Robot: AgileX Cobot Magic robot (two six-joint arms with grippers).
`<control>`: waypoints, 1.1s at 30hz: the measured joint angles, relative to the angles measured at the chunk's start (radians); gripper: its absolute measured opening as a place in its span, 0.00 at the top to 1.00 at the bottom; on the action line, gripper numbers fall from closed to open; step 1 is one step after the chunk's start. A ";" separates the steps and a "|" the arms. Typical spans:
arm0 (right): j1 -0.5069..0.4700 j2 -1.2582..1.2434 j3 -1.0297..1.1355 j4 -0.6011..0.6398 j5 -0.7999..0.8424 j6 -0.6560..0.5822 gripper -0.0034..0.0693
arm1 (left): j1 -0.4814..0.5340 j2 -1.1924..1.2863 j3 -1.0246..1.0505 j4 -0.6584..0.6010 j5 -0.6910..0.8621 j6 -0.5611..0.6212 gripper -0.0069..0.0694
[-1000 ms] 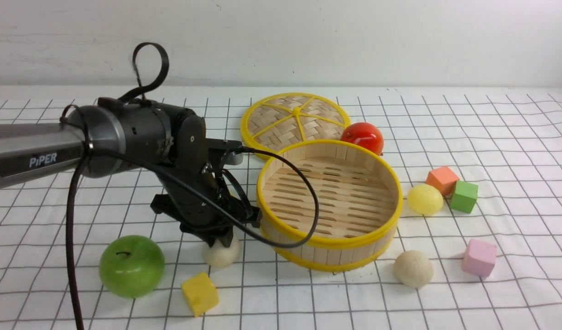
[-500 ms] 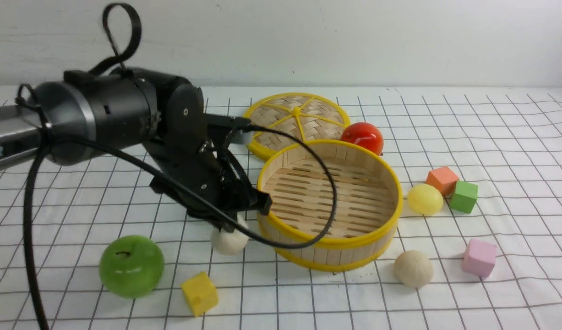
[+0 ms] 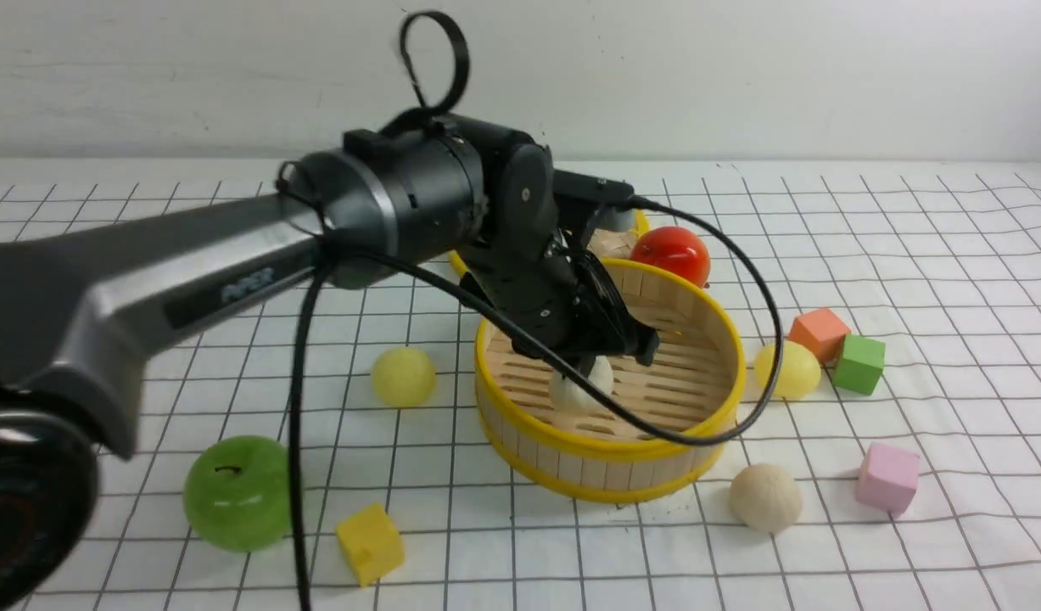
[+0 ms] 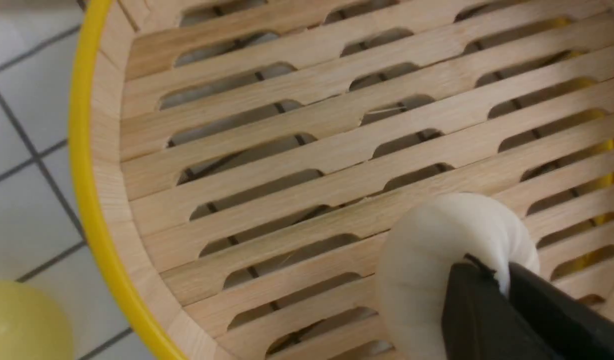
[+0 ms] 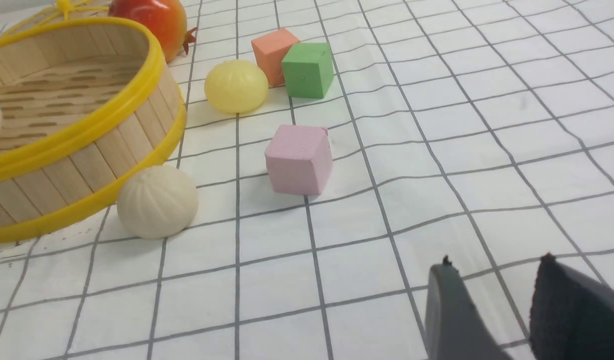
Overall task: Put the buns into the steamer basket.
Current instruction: Use the left arm to put the steamed stuffed bun into the steamer, then use the left arm to grab a steamed stuffed bun
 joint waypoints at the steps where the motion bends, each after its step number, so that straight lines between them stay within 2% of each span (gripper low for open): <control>1: 0.000 0.000 0.000 0.000 0.000 0.000 0.62 | 0.000 0.028 -0.023 -0.001 0.025 0.000 0.84; 5: 0.000 0.000 0.000 0.000 0.000 0.000 0.62 | 0.000 0.083 -0.089 -0.001 0.069 0.000 0.66; 10: 0.000 0.000 0.000 0.000 0.000 0.000 0.62 | 0.000 0.080 -0.153 -0.001 0.140 0.000 0.36; 12: 0.000 0.000 0.000 0.000 0.000 0.000 0.62 | 0.000 0.053 -0.181 -0.001 0.190 0.000 0.27; 15: 0.000 0.000 0.000 0.000 0.000 0.000 0.62 | 0.007 -0.027 -0.195 0.017 0.273 0.000 0.20; 19: 0.000 0.000 0.000 0.000 0.000 0.000 0.62 | 0.056 -0.120 -0.150 0.060 0.347 -0.018 0.24; 21: 0.000 0.000 0.000 0.000 0.000 0.000 0.62 | 0.133 -0.146 -0.071 0.088 0.348 -0.036 0.36; 22: 0.000 0.000 0.000 0.000 0.000 0.000 0.62 | 0.139 -0.146 -0.056 0.088 0.346 -0.037 0.37; 24: 0.000 0.000 0.000 0.000 0.000 0.000 0.62 | 0.204 -0.129 0.035 0.103 0.285 -0.043 0.51; 25: 0.000 0.000 0.000 0.000 0.000 0.000 0.62 | 0.208 -0.127 0.040 0.104 0.272 -0.043 0.52; 26: 0.000 0.000 0.000 0.000 0.000 0.000 0.62 | 0.232 -0.107 0.076 0.105 0.223 -0.043 0.59; 30: 0.000 0.000 0.000 0.000 0.000 0.000 0.62 | 0.250 -0.083 0.088 0.101 0.137 -0.038 0.63; 33: 0.000 0.000 0.000 0.000 0.000 0.000 0.62 | 0.256 -0.063 0.088 0.101 0.069 -0.008 0.57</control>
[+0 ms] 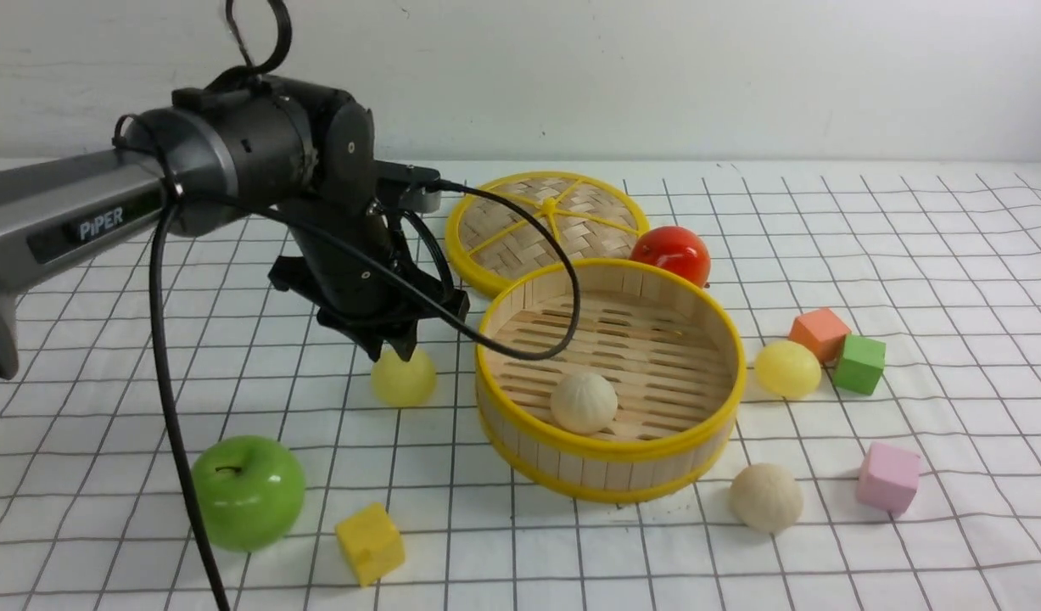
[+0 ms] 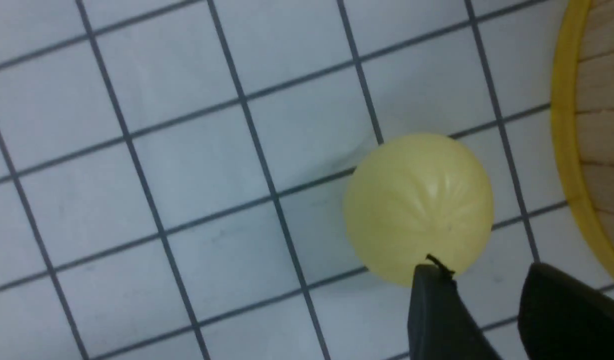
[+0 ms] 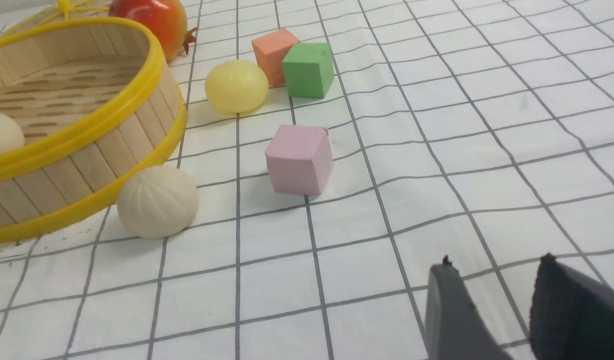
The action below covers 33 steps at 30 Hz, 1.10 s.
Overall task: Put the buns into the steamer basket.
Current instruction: Use the left arm to grab a steamed stuffed bun
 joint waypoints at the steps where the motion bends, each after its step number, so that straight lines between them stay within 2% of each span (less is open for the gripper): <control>1: 0.000 0.000 0.000 0.000 0.000 0.000 0.62 | 0.000 0.002 0.000 0.000 -0.002 0.001 0.57; 5: 0.000 0.000 0.000 0.000 0.000 0.000 0.62 | 0.001 0.031 0.000 -0.002 -0.053 0.007 0.51; 17: 0.000 0.000 0.000 0.000 0.000 0.000 0.62 | 0.001 0.106 0.000 0.049 -0.138 0.007 0.51; 19: 0.000 0.000 0.000 0.000 0.000 0.000 0.62 | 0.001 0.106 0.000 0.052 -0.139 0.000 0.54; 20: 0.000 0.000 0.000 0.000 0.000 0.000 0.62 | 0.001 0.106 0.000 0.052 -0.139 -0.011 0.58; 25: 0.000 0.000 0.000 0.000 0.000 0.000 0.62 | 0.001 0.106 -0.016 0.055 -0.098 -0.038 0.87; 28: 0.000 0.000 0.000 0.000 0.000 0.000 0.62 | 0.001 0.103 -0.039 0.057 -0.041 -0.038 0.93; 33: 0.000 0.000 0.000 0.000 0.000 0.000 0.62 | -0.010 0.025 -0.051 0.057 0.055 -0.034 0.93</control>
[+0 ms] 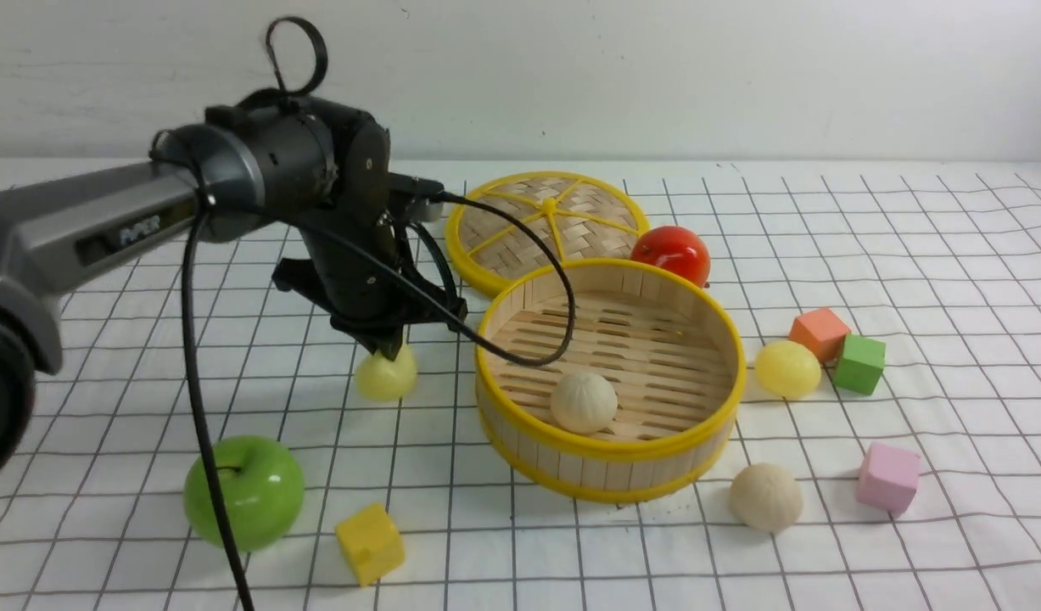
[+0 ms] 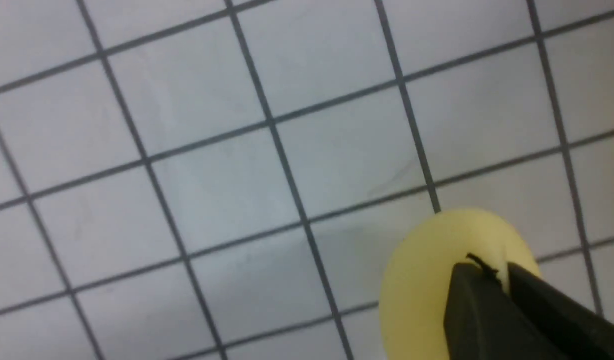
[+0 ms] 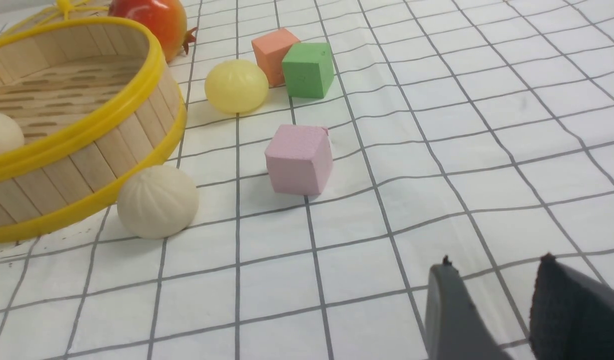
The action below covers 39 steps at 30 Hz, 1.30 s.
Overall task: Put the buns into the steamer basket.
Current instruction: Use the left arm to grab a steamed stuffed bun, then use the left arm to put the steamed stuffed bun into the steamer, then use the right arm to grab a steamed stuffed bun
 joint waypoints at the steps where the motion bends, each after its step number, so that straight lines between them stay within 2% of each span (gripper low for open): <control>1: 0.000 0.000 0.000 0.000 0.000 0.000 0.62 | -0.015 -0.051 -0.003 -0.014 0.003 0.021 0.93; 4: 0.000 0.000 0.000 0.000 0.000 0.000 0.62 | -0.055 -0.115 -0.011 -0.061 -0.027 0.076 0.93; 8: 0.000 0.000 0.000 0.000 0.000 0.000 0.62 | -0.141 -0.118 -0.015 -0.151 -0.158 0.156 0.93; 15: 0.000 0.000 0.000 0.000 0.000 0.000 0.62 | -0.176 0.004 -0.015 -0.155 -0.398 0.174 0.92; 18: 0.000 0.000 0.000 0.000 0.000 0.000 0.62 | -0.175 0.044 -0.015 -0.143 -0.449 0.176 0.89; 20: 0.000 0.000 0.000 0.000 0.000 0.000 0.62 | -0.173 0.073 -0.015 -0.136 -0.466 0.176 0.85; 27: 0.000 0.000 0.000 0.000 0.000 0.000 0.62 | -0.171 0.099 -0.014 -0.134 -0.483 0.165 0.46; 28: 0.000 0.000 0.000 0.000 0.000 0.000 0.62 | -0.171 0.099 -0.014 -0.134 -0.483 0.164 0.45; 30: 0.000 0.000 0.000 0.000 0.000 0.000 0.62 | -0.171 0.074 -0.014 -0.151 -0.457 0.134 0.34; 32: 0.000 0.000 0.000 0.000 0.000 0.000 0.62 | -0.171 0.025 -0.014 -0.173 -0.405 0.117 0.29; 34: 0.000 0.000 0.000 0.000 0.000 0.000 0.62 | -0.171 -0.030 -0.014 -0.179 -0.359 0.104 0.30; 36: 0.000 0.000 0.000 0.000 0.000 0.000 0.62 | -0.171 -0.099 -0.012 -0.181 -0.304 0.097 0.35; 37: 0.000 0.000 0.000 0.000 0.000 0.000 0.62 | -0.171 -0.179 -0.005 -0.189 -0.246 0.091 0.47; 39: 0.000 0.000 0.000 0.000 0.000 0.000 0.62 | -0.171 -0.283 0.023 -0.202 -0.219 0.090 0.62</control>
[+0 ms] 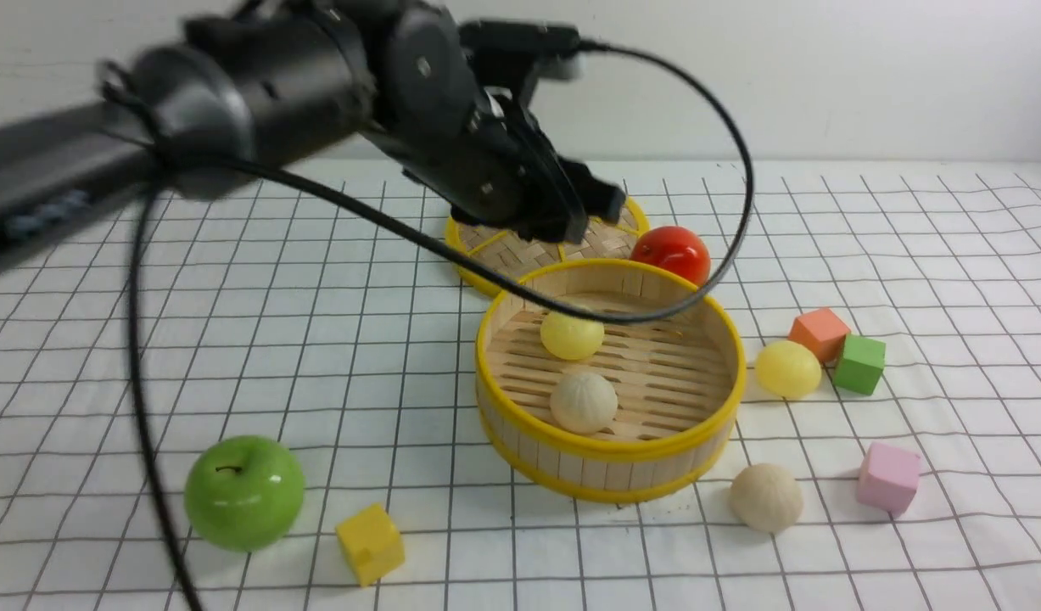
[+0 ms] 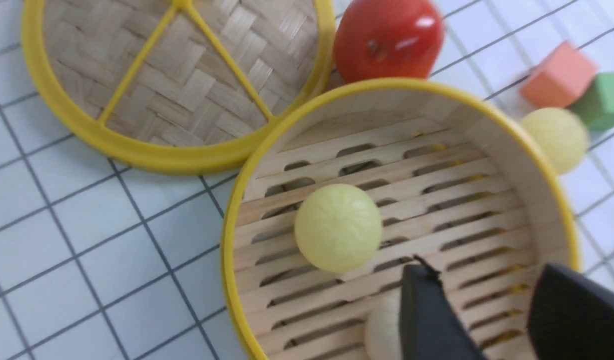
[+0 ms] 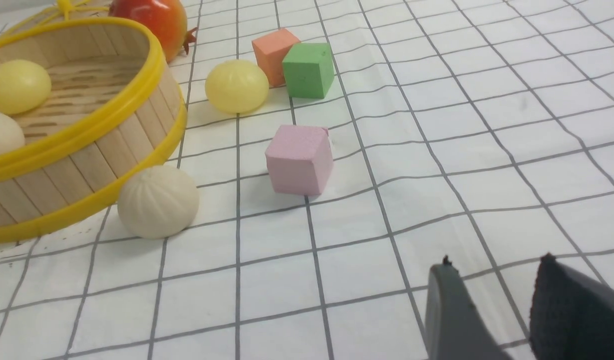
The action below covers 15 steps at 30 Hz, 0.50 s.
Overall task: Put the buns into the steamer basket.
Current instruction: Use the right arm to grab a steamed stuffed bun
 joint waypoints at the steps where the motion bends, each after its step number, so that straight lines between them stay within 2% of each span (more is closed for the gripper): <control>1: 0.000 0.000 0.000 0.000 0.000 0.000 0.62 | 0.000 -0.050 0.024 -0.009 0.000 0.001 0.70; 2: 0.000 0.000 0.000 0.000 0.000 0.000 0.62 | 0.000 -0.130 0.072 -0.026 -0.013 0.012 0.82; 4: 0.000 0.000 0.000 0.000 0.000 0.000 0.62 | 0.000 -0.214 0.137 -0.045 -0.036 0.027 0.90; 5: 0.000 0.000 0.000 0.000 0.000 0.000 0.62 | 0.000 -0.330 0.247 -0.078 -0.097 0.042 0.93; 7: 0.000 0.000 0.000 0.000 0.000 0.000 0.62 | 0.000 -0.479 0.411 -0.122 -0.179 0.052 0.93; 8: 0.000 0.000 0.000 0.000 0.000 0.000 0.62 | 0.000 -0.494 0.429 -0.127 -0.199 0.052 0.93; 10: 0.000 0.000 0.000 0.000 0.000 0.000 0.62 | 0.000 -0.708 0.695 -0.182 -0.343 0.054 0.93; 15: 0.000 0.000 0.000 0.000 0.000 0.000 0.62 | 0.000 -1.047 1.107 -0.224 -0.577 0.056 0.93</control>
